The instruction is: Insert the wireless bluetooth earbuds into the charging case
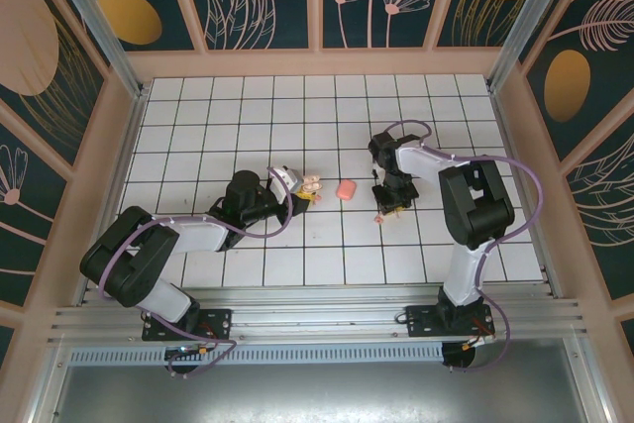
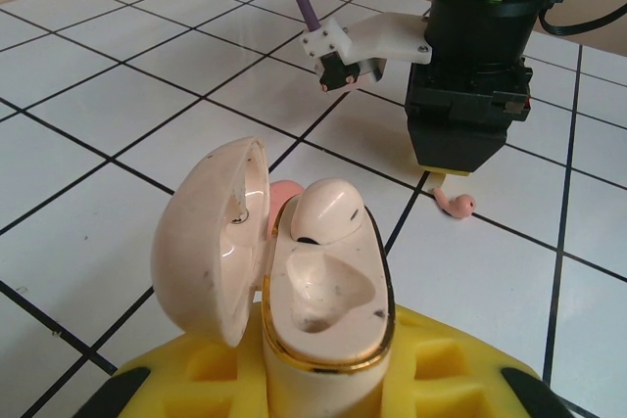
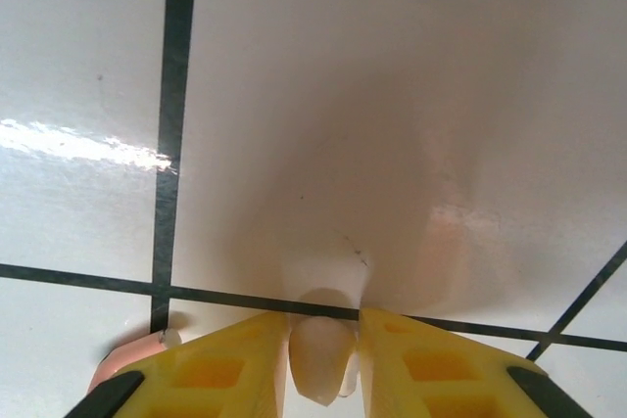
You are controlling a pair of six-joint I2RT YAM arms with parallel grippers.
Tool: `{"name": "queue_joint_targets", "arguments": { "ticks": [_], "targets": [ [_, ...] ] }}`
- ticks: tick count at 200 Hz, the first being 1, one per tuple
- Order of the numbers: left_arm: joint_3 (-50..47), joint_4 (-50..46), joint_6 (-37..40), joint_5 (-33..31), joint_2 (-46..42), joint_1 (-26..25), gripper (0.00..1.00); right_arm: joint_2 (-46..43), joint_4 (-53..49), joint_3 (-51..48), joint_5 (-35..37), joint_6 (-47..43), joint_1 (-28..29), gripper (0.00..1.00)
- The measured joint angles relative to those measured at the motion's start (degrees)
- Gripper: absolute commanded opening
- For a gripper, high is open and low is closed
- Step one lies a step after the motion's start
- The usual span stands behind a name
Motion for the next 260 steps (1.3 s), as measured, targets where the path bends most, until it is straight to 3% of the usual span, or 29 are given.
{"name": "queue_joint_targets", "arguments": {
  "ticks": [73, 119, 153, 183, 260],
  "targets": [
    [0.0, 0.3, -0.1, 0.2, 0.0, 0.0, 0.16, -1.6, 1.3, -0.8, -0.2, -0.2, -0.5, 0.21],
    [-2.1, 7.6, -1.4, 3.2, 0.0, -0.4, 0.17, -16.3, 11.0, -3.1, -2.5, 0.1, -1.2, 0.19],
    [-2.1, 11.4, -1.6, 5.7, 0.7, -0.5, 0.17, -29.3, 23.3, -8.0, -9.8, 0.3, -0.2, 0.19],
    [-2.0, 12.6, -1.6, 7.5, 1.5, -0.5, 0.18, -36.8, 36.0, -15.2, -20.4, 1.2, 2.3, 0.19],
    [-1.7, 16.0, -1.5, 11.6, 1.6, -0.7, 0.18, -45.4, 59.4, -26.0, -35.8, 6.2, 8.8, 0.2]
  ]
}}
